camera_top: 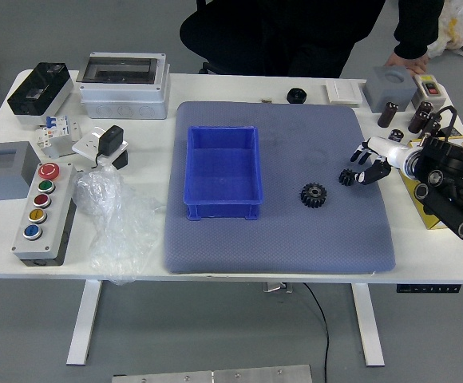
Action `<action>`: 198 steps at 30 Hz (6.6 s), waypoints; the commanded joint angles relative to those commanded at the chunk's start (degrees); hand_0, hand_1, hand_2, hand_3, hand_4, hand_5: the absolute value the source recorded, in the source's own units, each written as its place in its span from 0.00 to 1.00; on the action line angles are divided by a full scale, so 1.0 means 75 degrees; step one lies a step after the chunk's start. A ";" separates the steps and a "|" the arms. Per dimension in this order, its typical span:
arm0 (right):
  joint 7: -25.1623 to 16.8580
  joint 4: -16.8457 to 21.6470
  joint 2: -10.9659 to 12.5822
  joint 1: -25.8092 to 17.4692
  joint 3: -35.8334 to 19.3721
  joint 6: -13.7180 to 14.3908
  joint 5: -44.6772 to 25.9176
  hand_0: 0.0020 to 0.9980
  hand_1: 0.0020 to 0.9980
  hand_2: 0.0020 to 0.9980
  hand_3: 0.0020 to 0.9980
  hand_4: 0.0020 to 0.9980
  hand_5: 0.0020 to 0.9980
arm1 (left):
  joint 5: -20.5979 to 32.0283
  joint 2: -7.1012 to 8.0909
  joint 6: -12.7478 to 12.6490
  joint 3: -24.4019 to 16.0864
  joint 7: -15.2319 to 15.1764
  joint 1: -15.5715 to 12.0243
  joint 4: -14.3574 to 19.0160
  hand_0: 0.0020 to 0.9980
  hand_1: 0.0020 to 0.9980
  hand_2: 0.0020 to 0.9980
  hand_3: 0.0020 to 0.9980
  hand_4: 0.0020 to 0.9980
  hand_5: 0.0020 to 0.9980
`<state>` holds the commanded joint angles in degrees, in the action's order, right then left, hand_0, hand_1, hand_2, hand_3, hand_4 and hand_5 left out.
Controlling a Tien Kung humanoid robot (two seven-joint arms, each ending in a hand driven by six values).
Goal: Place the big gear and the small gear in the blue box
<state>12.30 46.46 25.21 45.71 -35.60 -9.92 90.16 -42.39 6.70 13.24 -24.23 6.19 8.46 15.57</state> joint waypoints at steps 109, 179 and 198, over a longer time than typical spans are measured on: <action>0.0593 0.0126 -0.0057 0.0450 0.0346 -0.0510 -0.0004 0.58 0.56 0.75 0.73 0.67 0.18 | 0.0096 0.0105 0.0072 0.0074 0.0082 -0.0139 -0.0009 0.86 0.83 0.83 0.78 0.59 0.37; 0.0811 0.0217 -0.0234 0.0418 0.0514 -0.0682 0.0075 0.60 0.57 0.76 0.74 0.68 0.21 | 0.0112 0.0144 0.0106 0.0053 0.0116 -0.0194 -0.0012 0.86 0.83 0.83 0.78 0.59 0.37; 0.0820 0.0148 -0.0375 0.0204 0.0448 -0.0183 0.0489 0.43 0.40 0.50 0.61 0.63 0.18 | 0.0100 0.0113 0.0100 0.0072 0.0109 -0.0180 -0.0014 0.86 0.83 0.83 0.78 0.59 0.37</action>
<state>18.45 47.57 22.40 47.24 -32.24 -11.29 93.82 -41.64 7.55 13.99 -23.69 7.01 7.11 15.47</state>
